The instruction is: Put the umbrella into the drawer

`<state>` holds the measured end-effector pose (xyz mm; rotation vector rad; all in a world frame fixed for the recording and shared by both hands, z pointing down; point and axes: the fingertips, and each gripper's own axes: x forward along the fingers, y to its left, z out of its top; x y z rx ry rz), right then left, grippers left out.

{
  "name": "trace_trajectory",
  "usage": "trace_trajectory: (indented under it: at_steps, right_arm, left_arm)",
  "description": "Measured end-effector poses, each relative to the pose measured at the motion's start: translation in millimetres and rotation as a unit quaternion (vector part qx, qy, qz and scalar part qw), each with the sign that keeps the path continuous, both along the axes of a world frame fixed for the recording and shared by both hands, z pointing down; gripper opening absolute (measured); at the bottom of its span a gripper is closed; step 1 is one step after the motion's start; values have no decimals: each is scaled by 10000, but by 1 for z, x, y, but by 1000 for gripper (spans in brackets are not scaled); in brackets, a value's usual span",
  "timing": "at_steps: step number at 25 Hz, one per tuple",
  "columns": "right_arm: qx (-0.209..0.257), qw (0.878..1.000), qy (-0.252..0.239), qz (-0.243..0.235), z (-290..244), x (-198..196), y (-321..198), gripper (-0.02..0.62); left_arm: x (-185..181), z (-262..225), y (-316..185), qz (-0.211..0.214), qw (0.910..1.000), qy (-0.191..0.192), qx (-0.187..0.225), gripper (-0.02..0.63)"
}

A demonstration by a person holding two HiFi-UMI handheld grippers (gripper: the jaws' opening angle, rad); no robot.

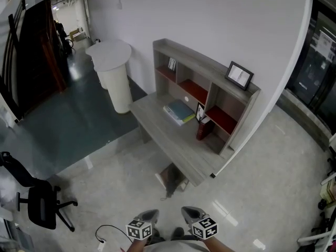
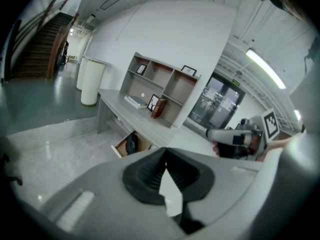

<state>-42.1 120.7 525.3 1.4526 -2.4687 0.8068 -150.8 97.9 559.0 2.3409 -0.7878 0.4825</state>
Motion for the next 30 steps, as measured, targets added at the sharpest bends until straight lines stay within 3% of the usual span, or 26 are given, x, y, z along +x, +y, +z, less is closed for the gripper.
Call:
trace_trajectory:
  at_steps: [13, 30]
  right_arm:
    - [161, 9991, 18, 402, -20, -21, -9, 5]
    - [210, 9979, 91, 612, -30, -11, -21, 6]
  left_arm:
    - [-11, -16, -3, 564, 9983, 5, 177, 0]
    - [-25, -27, -35, 456, 9986, 133, 237, -1]
